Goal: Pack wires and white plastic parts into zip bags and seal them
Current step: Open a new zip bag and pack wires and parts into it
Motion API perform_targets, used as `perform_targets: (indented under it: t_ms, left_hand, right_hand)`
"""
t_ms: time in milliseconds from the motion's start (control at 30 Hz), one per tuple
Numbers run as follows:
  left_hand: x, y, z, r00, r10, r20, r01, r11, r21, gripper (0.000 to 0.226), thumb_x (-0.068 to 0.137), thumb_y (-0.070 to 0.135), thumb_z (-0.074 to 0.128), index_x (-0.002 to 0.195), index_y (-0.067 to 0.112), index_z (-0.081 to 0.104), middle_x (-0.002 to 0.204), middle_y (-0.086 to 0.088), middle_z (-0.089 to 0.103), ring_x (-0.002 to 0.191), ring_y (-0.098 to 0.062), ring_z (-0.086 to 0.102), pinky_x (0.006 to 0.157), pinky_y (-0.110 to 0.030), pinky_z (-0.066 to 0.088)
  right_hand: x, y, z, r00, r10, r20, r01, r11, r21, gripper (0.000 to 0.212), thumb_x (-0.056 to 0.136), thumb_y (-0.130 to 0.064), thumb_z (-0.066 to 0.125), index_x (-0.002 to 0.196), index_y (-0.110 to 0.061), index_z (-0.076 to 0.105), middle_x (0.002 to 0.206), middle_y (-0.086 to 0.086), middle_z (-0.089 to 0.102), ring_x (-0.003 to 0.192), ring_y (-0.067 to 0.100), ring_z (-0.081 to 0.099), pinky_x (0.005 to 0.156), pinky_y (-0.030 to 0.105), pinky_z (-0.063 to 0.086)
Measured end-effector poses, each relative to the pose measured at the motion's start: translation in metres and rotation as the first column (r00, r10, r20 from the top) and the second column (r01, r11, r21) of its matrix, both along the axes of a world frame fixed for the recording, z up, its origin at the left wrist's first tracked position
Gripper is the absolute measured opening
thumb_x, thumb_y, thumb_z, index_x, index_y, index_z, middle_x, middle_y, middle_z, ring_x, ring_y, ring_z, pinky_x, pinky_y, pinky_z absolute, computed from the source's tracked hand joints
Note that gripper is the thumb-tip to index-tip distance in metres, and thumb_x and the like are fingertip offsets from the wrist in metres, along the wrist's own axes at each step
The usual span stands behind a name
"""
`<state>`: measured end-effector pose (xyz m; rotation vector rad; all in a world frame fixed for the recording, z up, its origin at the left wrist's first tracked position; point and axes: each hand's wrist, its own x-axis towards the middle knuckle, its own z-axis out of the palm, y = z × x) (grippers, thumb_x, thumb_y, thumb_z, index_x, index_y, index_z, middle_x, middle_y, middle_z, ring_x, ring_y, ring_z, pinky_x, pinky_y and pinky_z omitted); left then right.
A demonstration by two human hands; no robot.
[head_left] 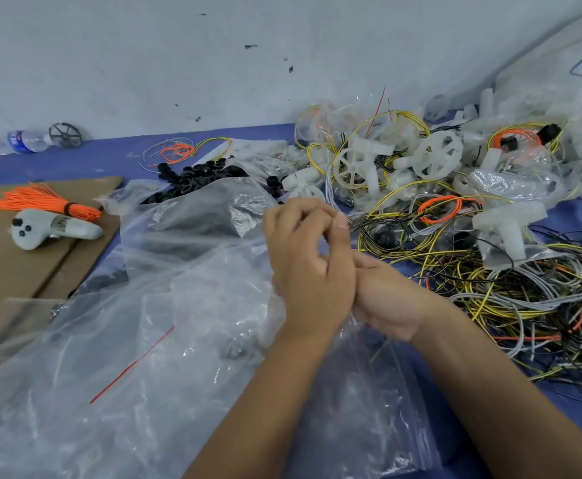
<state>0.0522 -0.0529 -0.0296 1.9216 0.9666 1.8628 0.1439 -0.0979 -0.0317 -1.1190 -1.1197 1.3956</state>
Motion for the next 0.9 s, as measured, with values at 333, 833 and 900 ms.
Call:
perform_targets:
  t_ms: [333, 833, 900]
  left_hand:
    - [-0.023, 0.053, -0.032, 0.998, -0.062, 0.029, 0.068, 0.849, -0.523, 0.053, 0.094, 0.014, 0.064, 0.053, 0.023, 0.031, 0.063, 0.005, 0.035, 0.065, -0.017, 0.036, 0.063, -0.033, 0.026]
    - [-0.021, 0.052, -0.037, 0.999, -0.036, -0.037, 0.008, 0.825, -0.565, 0.052, 0.088, 0.011, 0.063, 0.047, 0.019, 0.032, 0.065, -0.003, 0.042, 0.06, -0.013, 0.039, 0.059, -0.034, 0.026]
    - [-0.02, 0.05, -0.036, 0.998, -0.05, -0.049, 0.014, 0.834, -0.552, 0.051, 0.085, 0.01, 0.064, 0.048, 0.018, 0.03, 0.066, -0.005, 0.042, 0.064, -0.013, 0.042, 0.06, -0.034, 0.026]
  right_hand:
    - [0.001, 0.08, 0.024, 0.344, -0.672, 0.656, 0.185, 0.733, 0.654, 0.015, 0.094, -0.013, 0.057, 0.097, -0.013, 0.072, 0.086, 0.004, 0.074, 0.087, 0.026, 0.063, 0.079, 0.04, 0.051]
    - [-0.024, 0.178, 0.022, -0.39, -0.157, 0.908, -0.163, 0.982, 0.1, 0.026, 0.095, -0.013, 0.053, 0.118, -0.014, 0.064, 0.129, 0.011, 0.056, 0.123, 0.033, 0.052, 0.108, 0.052, 0.03]
    - [-0.018, 0.177, 0.021, -0.402, -0.166, 0.9, -0.162, 0.981, 0.109, 0.023, 0.093, -0.012, 0.056, 0.114, -0.014, 0.064, 0.126, 0.013, 0.058, 0.118, 0.033, 0.057, 0.108, 0.048, 0.032]
